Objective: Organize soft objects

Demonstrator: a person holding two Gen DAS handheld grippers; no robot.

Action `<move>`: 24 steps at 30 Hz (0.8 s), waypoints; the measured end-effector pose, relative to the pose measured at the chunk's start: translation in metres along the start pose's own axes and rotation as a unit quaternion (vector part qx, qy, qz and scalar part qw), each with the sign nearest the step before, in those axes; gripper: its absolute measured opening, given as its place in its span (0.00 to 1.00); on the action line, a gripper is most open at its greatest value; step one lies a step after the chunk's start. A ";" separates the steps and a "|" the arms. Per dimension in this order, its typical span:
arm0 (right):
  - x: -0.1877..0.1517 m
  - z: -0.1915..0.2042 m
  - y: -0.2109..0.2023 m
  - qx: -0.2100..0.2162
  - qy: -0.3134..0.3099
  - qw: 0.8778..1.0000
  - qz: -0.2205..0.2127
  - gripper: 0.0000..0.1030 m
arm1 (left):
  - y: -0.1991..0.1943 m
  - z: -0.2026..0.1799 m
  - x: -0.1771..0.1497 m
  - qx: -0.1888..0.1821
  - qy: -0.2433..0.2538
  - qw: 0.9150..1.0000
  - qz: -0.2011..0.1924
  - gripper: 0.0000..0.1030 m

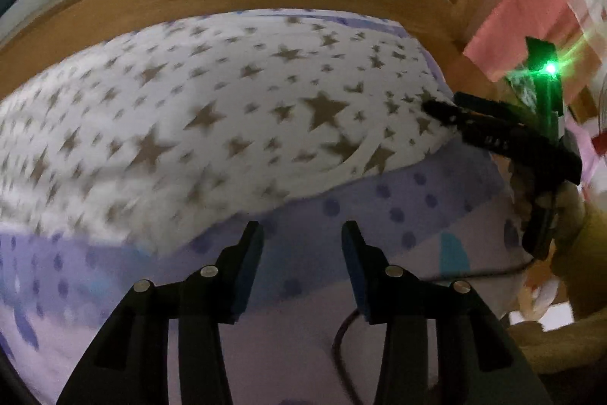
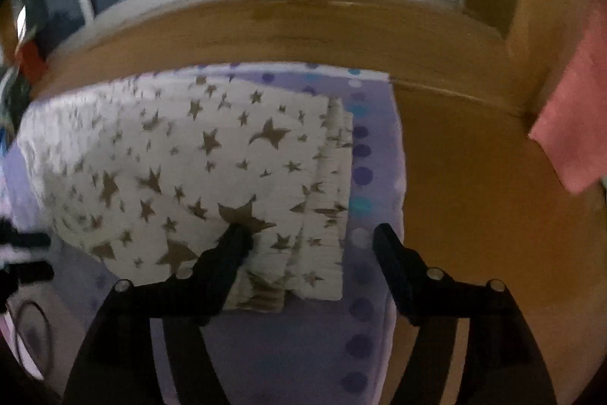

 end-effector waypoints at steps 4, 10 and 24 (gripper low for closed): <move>0.009 0.033 -0.029 0.008 -0.030 0.998 -0.048 0.67 | -0.022 0.045 -0.011 0.010 -0.043 0.999 -0.021 0.42; 0.012 0.129 -0.016 0.072 -0.082 0.993 -0.046 0.64 | -0.029 0.103 -0.015 -0.051 -0.091 0.994 -0.035 0.42; -0.013 0.156 0.033 0.046 -0.029 0.998 0.016 0.49 | 0.023 0.070 0.006 -0.173 -0.011 0.984 -0.044 0.42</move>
Point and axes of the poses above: each gripper's, at about its wrist camera, not at the fingertips, and y roughly the way its jaws point, z to its left, x to its top, the point moved 8 cm from there along y, roughly the way its jaws point, and after that the axes turned 15 degrees about x, right-handed, at the moved point
